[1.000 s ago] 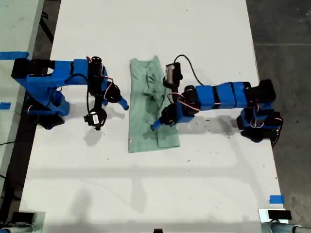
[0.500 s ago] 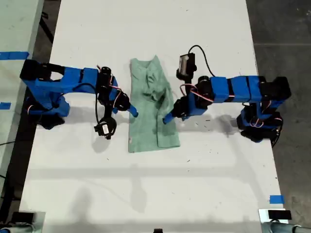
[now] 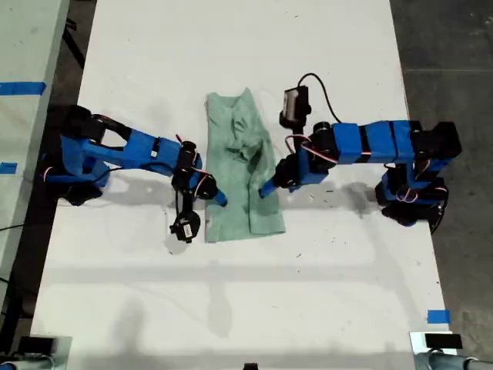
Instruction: Fold tshirt
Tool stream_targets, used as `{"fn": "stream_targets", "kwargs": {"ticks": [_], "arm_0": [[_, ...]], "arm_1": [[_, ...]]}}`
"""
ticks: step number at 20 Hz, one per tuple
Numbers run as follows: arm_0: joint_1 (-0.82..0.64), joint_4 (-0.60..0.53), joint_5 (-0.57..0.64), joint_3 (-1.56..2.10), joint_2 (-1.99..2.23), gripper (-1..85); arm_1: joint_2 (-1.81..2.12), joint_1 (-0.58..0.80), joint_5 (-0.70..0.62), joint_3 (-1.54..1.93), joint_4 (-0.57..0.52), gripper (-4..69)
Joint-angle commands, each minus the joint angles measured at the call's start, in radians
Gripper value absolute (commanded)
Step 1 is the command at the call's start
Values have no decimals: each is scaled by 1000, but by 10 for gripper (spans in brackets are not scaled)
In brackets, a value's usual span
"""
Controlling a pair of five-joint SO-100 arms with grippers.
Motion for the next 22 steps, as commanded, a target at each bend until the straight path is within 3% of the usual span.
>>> {"fn": "stream_targets", "kwargs": {"ticks": [1,2,3,7,17,22], "arm_0": [[21,-49,-15,-75,-26,212],[21,-55,-18,-75,-34,92],[23,-55,-21,-75,-34,56],[20,18,-48,-72,17,1],[-14,325,-20,-350,86,1],[-35,333,67,-609,-124,1]], "arm_1": [[77,9,-11,2,-23,276],[77,9,-11,8,-29,276],[77,9,-9,12,-35,276],[77,5,-6,31,-52,276],[77,-6,0,67,-86,275],[77,-9,2,71,-95,274]]}}
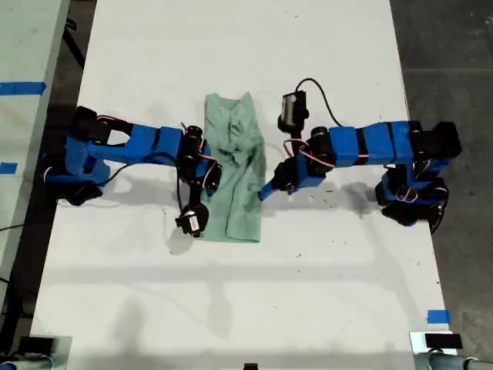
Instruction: Fold tshirt
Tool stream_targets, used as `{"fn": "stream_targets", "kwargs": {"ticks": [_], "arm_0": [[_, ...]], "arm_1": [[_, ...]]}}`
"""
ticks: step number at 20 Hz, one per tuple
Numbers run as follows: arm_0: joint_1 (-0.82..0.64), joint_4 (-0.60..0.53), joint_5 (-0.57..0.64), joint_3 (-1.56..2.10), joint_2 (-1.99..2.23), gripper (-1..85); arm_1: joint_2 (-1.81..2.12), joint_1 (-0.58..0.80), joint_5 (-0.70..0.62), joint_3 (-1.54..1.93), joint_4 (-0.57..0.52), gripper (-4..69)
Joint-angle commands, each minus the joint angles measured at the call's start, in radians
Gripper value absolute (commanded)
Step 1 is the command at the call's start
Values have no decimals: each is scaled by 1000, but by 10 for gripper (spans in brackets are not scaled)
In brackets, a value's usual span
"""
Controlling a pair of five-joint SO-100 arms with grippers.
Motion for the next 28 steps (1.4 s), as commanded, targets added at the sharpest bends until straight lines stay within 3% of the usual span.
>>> {"fn": "stream_targets", "kwargs": {"ticks": [1,4,5,6,8,11,18,23,26,28], "arm_0": [[-21,-12,46,-166,-89,1],[-35,-38,41,-179,-216,8],[-37,-44,40,-184,-245,99],[-35,-63,49,-186,-262,261],[-34,-80,51,-186,-275,339],[-28,-57,40,-186,-250,331],[43,202,-51,-176,12,307],[110,308,-167,-160,198,289],[132,267,-187,-160,175,287],[137,169,-175,-161,101,290]], "arm_1": [[75,-9,5,-8,-15,274],[75,-12,8,-8,-17,274],[75,-14,9,-8,-17,274],[74,-15,11,-6,-17,274],[74,-17,12,-3,-20,274],[74,-18,12,-3,-23,274],[77,-21,8,-31,3,275],[94,-66,21,-120,63,275],[91,-107,55,-132,95,274],[64,-130,72,-98,80,280]]}}
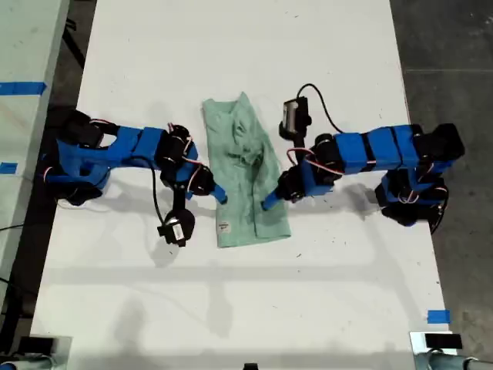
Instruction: Fold tshirt
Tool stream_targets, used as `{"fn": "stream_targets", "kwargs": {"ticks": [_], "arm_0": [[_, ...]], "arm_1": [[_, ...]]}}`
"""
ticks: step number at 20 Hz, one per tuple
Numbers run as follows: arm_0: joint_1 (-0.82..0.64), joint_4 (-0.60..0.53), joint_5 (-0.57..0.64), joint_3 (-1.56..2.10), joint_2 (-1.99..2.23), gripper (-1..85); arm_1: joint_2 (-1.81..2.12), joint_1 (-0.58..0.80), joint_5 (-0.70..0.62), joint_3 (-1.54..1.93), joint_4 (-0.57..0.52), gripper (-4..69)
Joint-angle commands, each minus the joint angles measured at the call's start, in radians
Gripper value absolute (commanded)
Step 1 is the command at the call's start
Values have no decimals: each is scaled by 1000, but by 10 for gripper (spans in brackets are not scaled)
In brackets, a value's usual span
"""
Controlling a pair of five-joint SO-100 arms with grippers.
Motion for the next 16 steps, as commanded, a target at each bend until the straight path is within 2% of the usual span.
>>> {"fn": "stream_targets", "kwargs": {"ticks": [1,3,6,9,13,15,16], "arm_0": [[20,-137,8,-35,-52,290],[12,-236,43,-66,-155,288],[3,-293,61,-74,-241,288],[-3,-339,66,-75,-311,276],[-8,-402,67,-103,-448,199],[2,-437,67,-104,-486,160],[5,-443,66,-104,-494,97]], "arm_1": [[35,-38,29,-3,-21,286],[8,-48,31,63,-72,291],[-25,-48,15,143,-144,292],[-48,-12,-20,262,-278,292],[-144,29,-51,377,-482,282],[-232,29,-43,350,-506,249],[-264,25,-38,328,-506,172]]}}
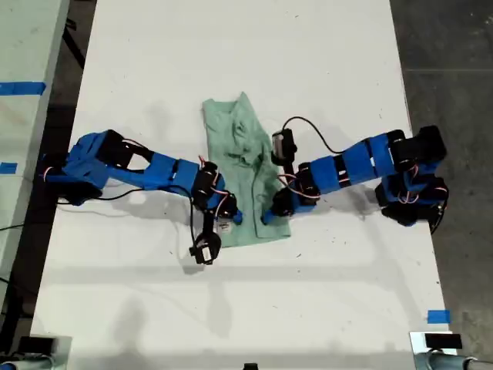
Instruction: Fold tshirt
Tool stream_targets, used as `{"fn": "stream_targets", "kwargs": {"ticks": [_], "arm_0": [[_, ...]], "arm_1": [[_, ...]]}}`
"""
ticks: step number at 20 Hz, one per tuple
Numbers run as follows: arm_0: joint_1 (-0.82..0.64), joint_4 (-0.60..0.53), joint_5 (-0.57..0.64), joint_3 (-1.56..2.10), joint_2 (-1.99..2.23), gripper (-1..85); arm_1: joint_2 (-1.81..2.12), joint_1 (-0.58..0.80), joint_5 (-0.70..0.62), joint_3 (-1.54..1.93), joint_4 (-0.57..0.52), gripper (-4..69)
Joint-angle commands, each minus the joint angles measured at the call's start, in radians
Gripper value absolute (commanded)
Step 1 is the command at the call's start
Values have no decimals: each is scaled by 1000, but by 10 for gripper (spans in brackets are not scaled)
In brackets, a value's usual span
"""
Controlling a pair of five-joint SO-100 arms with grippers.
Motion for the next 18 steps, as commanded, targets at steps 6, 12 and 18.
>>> {"fn": "stream_targets", "kwargs": {"ticks": [6,12,18], "arm_0": [[6,-32,25,-18,5,0],[75,-9,52,-28,176,0],[112,-46,80,-14,371,0]], "arm_1": [[-120,-38,17,-207,66,-19],[-57,-160,34,-508,316,-19],[95,-135,8,-581,314,-19]]}}
